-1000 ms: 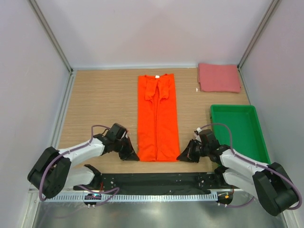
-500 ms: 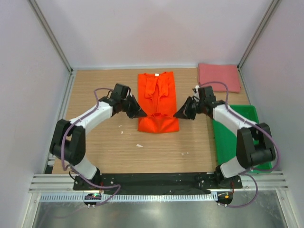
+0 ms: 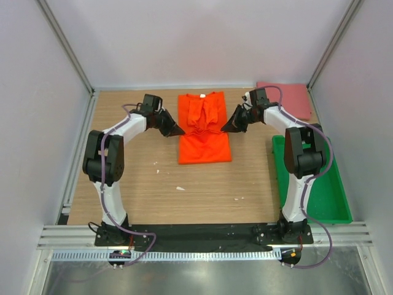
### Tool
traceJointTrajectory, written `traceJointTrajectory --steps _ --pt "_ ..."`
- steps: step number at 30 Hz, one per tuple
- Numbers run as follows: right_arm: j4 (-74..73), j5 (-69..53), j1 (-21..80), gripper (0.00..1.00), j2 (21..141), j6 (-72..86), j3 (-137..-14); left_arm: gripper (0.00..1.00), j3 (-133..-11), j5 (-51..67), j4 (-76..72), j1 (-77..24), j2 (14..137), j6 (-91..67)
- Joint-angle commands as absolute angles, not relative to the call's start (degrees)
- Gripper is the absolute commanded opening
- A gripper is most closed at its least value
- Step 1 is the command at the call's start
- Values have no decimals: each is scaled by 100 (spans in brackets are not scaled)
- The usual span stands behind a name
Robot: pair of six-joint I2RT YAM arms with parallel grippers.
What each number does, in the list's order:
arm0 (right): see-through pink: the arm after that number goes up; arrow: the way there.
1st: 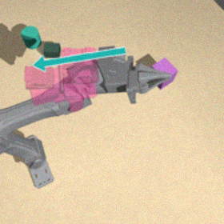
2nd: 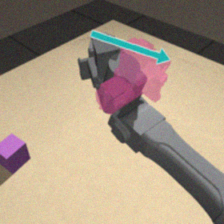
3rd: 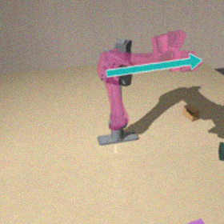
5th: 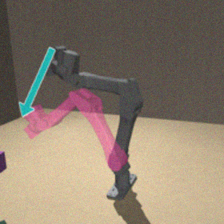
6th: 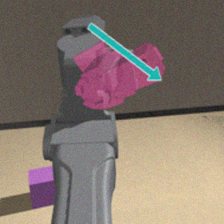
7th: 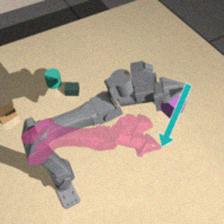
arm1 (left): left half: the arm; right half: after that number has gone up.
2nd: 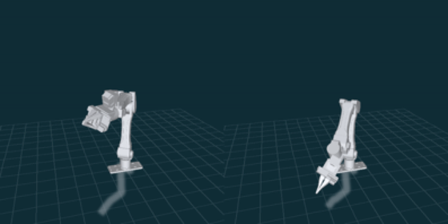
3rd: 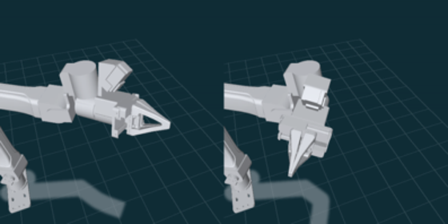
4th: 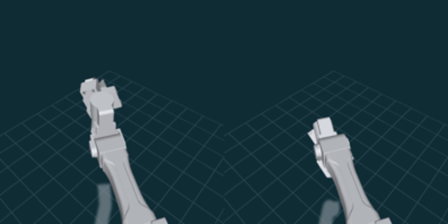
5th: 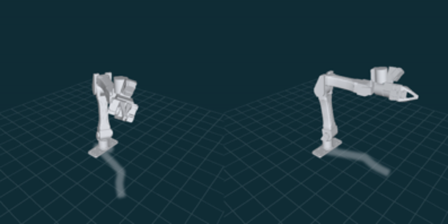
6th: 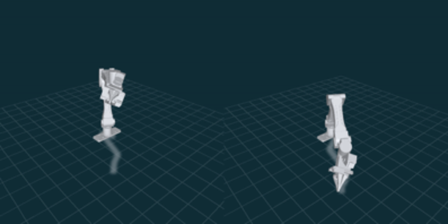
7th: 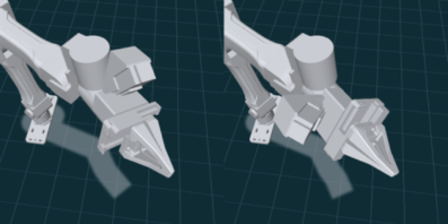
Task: Fold and stack the t-shirts
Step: Fold the tshirt
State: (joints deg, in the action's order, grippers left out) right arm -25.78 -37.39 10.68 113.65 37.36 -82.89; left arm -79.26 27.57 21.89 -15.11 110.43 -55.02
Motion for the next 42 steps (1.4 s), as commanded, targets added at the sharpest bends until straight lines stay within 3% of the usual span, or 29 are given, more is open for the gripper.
traceJointTrajectory --steps 1,19,42 --pt "-2768 -4017 1002 1 11566 3621 -8894 0 -8314 3155 2048 -1459 11337 -5414" --pt "-2452 -4184 826 1 12296 3858 -9360 0 -9202 3630 1907 -1318 12173 -5405" --pt "-2663 -4228 817 1 11733 4131 -9799 0 -9281 3428 1960 -1292 11531 -5484"
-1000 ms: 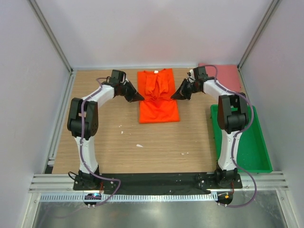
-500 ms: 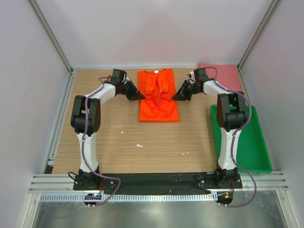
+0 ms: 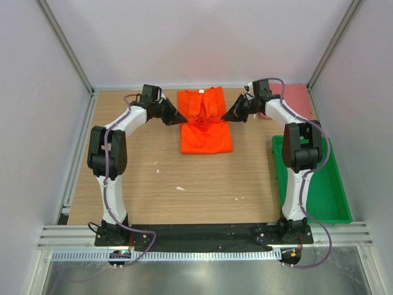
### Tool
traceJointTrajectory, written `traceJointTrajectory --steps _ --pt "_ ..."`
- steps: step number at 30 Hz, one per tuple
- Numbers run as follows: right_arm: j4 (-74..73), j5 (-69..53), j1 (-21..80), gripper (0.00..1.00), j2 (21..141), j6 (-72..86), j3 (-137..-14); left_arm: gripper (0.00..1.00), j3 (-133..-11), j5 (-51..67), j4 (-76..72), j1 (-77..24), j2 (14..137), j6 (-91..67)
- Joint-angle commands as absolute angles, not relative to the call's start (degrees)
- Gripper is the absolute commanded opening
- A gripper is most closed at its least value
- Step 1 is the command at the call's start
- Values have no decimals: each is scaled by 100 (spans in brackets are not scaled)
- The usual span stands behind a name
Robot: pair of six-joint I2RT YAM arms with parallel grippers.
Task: Fold and stack the t-shirts
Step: Fold the tshirt
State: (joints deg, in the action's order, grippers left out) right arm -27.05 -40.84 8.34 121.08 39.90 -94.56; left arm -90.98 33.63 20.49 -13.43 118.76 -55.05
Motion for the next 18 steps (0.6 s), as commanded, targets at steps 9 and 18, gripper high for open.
traceJointTrajectory --steps 9,18 --pt "-2812 -4271 809 1 12251 4166 -10388 0 -9501 3436 2013 -1187 11812 -5511" --pt "-2708 -4298 774 1 12858 4227 -10837 0 -10045 3454 2232 -1081 12541 -5362"
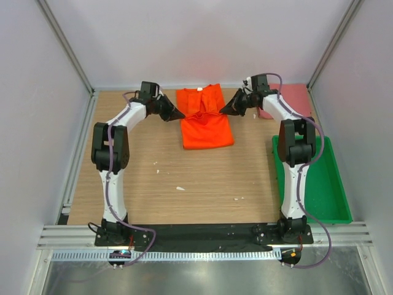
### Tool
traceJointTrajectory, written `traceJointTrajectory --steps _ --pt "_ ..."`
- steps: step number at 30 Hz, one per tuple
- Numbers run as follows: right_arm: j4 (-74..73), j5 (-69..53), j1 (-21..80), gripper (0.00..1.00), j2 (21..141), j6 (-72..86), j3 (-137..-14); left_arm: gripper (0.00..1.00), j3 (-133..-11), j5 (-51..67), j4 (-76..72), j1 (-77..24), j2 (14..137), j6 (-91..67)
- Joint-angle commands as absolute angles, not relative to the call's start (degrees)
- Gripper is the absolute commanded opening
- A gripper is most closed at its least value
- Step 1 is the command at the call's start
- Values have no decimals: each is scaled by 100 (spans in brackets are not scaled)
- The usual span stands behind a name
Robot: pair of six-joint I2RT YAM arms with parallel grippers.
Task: Fold and stack the t-shirts
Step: Fold the tshirt
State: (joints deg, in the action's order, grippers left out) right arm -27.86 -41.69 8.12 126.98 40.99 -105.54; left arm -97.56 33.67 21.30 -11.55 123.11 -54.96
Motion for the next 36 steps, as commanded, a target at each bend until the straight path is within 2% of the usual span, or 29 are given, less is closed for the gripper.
traceJointTrajectory --steps 1,3,5,7,9,10,11,12,14,16,17,18,20,24,28,36 --pt "-2655 -4298 765 1 13015 4297 -10863 2 -10220 3454 2328 -1064 12638 -5335" --pt "-2593 -4289 747 1 13200 4333 -11030 9 -10388 3507 2338 -1055 12928 -5274" --pt "-2506 -4280 730 8 13480 4377 -11241 15 -10704 3507 2425 -1055 13112 -5099" --pt "-2338 -4315 712 19 13675 4430 -11538 27 -11150 3367 2731 -1037 13394 -4879" --pt "-2478 -4202 659 24 13965 4342 -11864 37 -11634 3008 3231 -1020 13543 -4475" --pt "-2583 -4140 642 32 14044 4272 -12222 51 -11732 2875 3321 -1011 13527 -4334" --pt "-2871 -4070 615 37 14132 4106 -12391 55 -11803 2700 3383 -1002 13483 -4081" --pt "-3031 -3982 563 46 14150 4017 -12549 60 -11926 2446 3584 -1002 13352 -3922" --pt "-3521 -3789 510 50 14098 3624 -12823 63 -11997 2155 3796 -967 13176 -3675" --pt "-3900 -3500 431 55 13870 3263 -12832 74 -11761 1873 3929 -967 12763 -3332" --pt "-4207 -3420 422 58 13747 2913 -12754 75 -11612 1907 3929 -967 12605 -3253" --pt "-4358 -3341 404 69 13502 2735 -12640 75 -11262 2020 3929 -967 12473 -3165" --pt "-4561 -3243 413 71 13141 2349 -11965 75 -10795 2581 3929 -975 12086 -3155" --pt "-3843 -3392 431 72 11861 2267 -9606 75 -8796 3260 2993 -1247 11148 -3269" --pt "-2945 -3691 448 72 11409 2303 -8422 75 -7596 3235 1927 -1581 10759 -3515" --pt "-2742 -3551 650 66 11496 2013 -8104 73 -7154 2550 1020 -2021 10696 -3533"
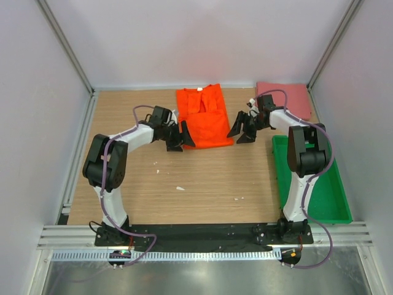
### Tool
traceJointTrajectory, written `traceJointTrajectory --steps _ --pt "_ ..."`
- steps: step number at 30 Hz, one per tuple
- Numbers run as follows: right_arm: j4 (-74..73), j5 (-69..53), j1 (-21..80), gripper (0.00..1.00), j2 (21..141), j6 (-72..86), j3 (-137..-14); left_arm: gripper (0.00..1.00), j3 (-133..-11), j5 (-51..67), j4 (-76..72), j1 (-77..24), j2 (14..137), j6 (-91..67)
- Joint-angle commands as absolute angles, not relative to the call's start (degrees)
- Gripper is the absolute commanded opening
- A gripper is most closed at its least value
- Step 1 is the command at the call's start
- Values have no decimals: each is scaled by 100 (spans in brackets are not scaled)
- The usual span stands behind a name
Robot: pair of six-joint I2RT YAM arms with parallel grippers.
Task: Fold and stack the t-shirts
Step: Fold the tshirt
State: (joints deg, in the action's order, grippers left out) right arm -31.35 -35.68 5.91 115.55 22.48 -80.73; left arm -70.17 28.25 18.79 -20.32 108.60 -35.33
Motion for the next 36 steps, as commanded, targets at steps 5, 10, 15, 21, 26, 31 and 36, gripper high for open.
traceJointTrajectory --steps 5,10,15,21,26,31,36 --pt "-2795 -3437 677 59 11575 1864 -8086 65 -7338 2268 1334 -2013 10854 -3551" --pt "-2865 -3454 677 51 11663 1784 -8130 65 -7321 2197 1371 -2013 10828 -3463" --pt "-2743 -3551 703 50 11689 1837 -8060 65 -7356 2452 1195 -2013 10942 -3349" --pt "-2637 -3647 738 50 11760 1942 -8147 65 -7234 2592 818 -2021 10916 -3182" --pt "-2575 -3683 747 50 11821 2048 -8183 64 -7181 2654 519 -2013 11012 -3111" --pt "-2496 -3691 747 50 11848 2136 -8174 63 -7163 2812 440 -2013 11171 -3243" --pt "-2496 -3683 747 49 11874 2153 -8218 64 -7005 2751 501 -2013 11153 -3392"
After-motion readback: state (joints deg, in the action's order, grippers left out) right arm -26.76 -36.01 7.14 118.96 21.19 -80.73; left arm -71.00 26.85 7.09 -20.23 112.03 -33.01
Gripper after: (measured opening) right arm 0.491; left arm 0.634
